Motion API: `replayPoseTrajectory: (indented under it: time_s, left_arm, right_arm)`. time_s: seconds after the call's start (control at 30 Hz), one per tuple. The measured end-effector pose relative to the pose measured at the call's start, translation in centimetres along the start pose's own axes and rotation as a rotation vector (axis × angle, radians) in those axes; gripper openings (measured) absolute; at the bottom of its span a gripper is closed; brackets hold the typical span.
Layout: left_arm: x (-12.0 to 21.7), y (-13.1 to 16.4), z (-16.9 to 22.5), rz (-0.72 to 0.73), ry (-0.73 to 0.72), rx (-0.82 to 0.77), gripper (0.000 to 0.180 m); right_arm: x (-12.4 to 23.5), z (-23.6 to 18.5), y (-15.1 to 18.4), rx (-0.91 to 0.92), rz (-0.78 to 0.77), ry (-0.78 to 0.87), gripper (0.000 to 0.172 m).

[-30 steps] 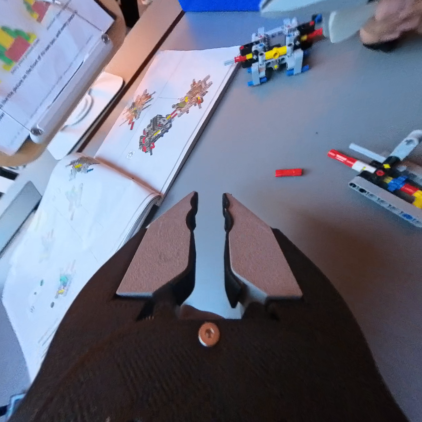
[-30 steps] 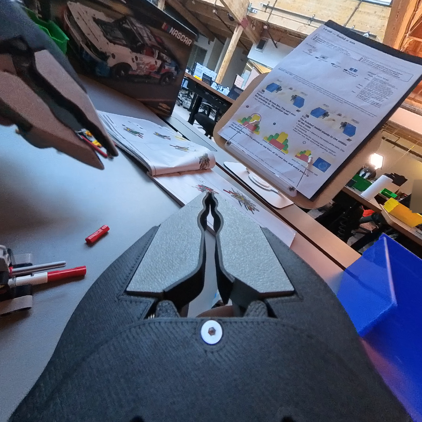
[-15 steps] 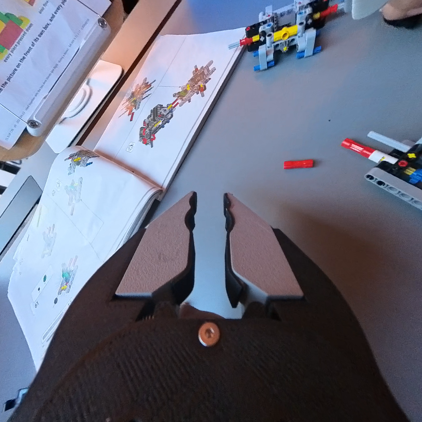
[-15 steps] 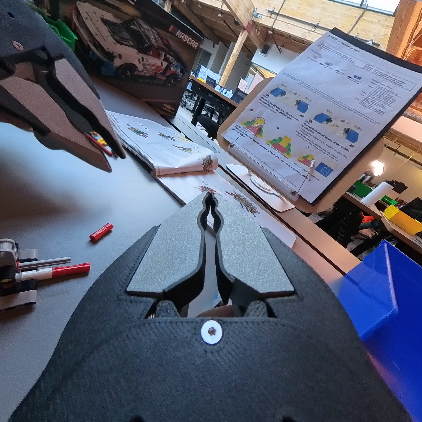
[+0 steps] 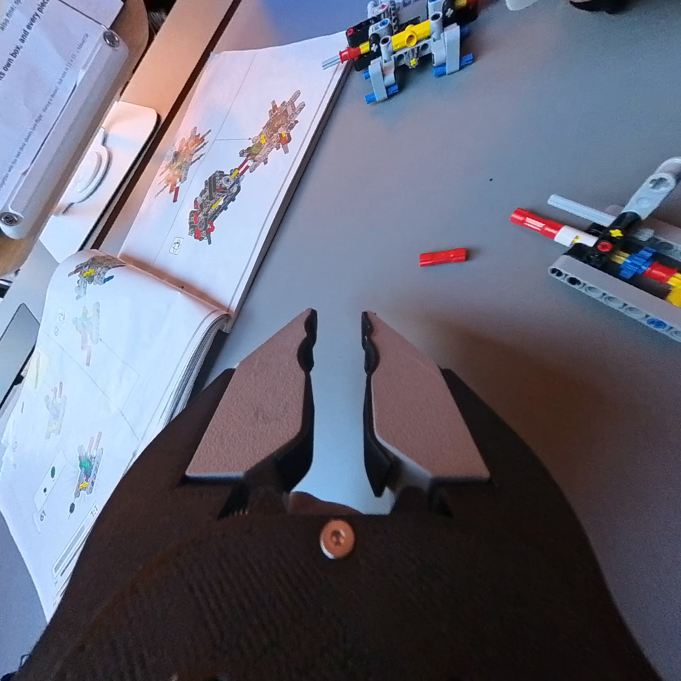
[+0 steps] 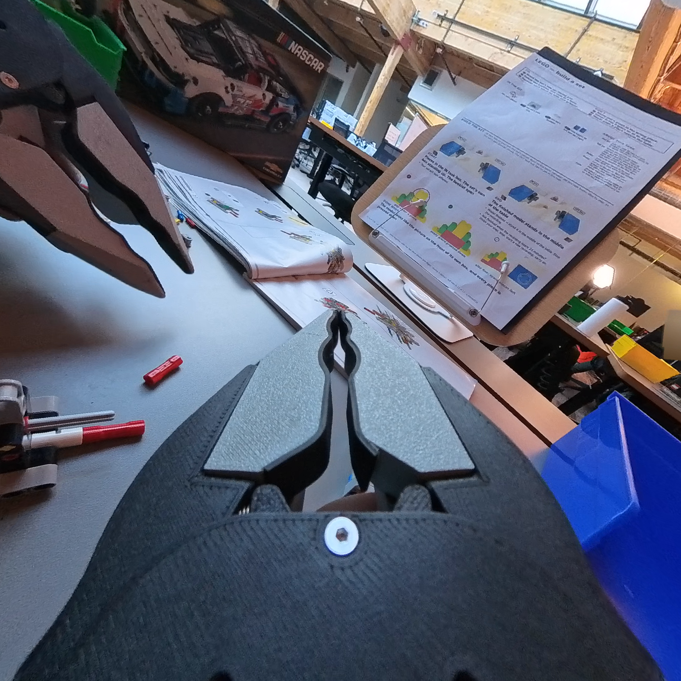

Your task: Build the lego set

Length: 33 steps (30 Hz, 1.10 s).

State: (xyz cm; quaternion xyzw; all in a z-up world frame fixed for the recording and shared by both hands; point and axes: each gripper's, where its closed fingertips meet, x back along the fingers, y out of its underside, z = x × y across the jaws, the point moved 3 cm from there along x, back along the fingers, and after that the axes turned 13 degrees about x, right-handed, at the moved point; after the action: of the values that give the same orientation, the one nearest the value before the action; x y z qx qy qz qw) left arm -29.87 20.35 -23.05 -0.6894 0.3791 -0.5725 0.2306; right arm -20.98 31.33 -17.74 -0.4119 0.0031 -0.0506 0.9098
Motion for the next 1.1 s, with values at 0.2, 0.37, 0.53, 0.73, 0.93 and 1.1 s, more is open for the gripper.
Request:
replayPoseTrajectory:
  time_s: [0.2, 0.37, 0.53, 0.73, 0.93, 1.1]
  left_arm:
    - [0.1, -0.1, 0.1, 0.005, 0.003, -0.001, 0.02]
    - [0.1, 0.0, -0.1, 0.0, 0.0, 0.004, 0.02]
    - [-0.1, 0.1, 0.1, -0.006, 0.003, -0.001, 0.02]
    - [-0.3, 0.2, 0.7, -0.014, 0.019, -0.014, 0.02]
    - [-0.3, 0.3, 1.1, -0.017, 0.03, -0.02, 0.02]
    - [-0.4, 0.4, 1.3, -0.023, 0.036, -0.023, 0.02]
  right_arm:
    - [0.0, 0.1, 0.1, 0.002, -0.005, 0.007, 0.0]
    - [0.0, 0.2, 0.1, 0.001, -0.007, 0.012, 0.0]
    - [0.0, 0.3, 0.2, -0.003, -0.008, 0.015, 0.0]
    - [-0.1, 0.2, 0.4, 0.013, -0.024, 0.019, 0.0]
    - [-0.1, 0.2, 0.4, 0.013, -0.025, 0.019, 0.0]
    - [-0.1, 0.2, 0.5, 0.016, -0.032, 0.02, 0.0]
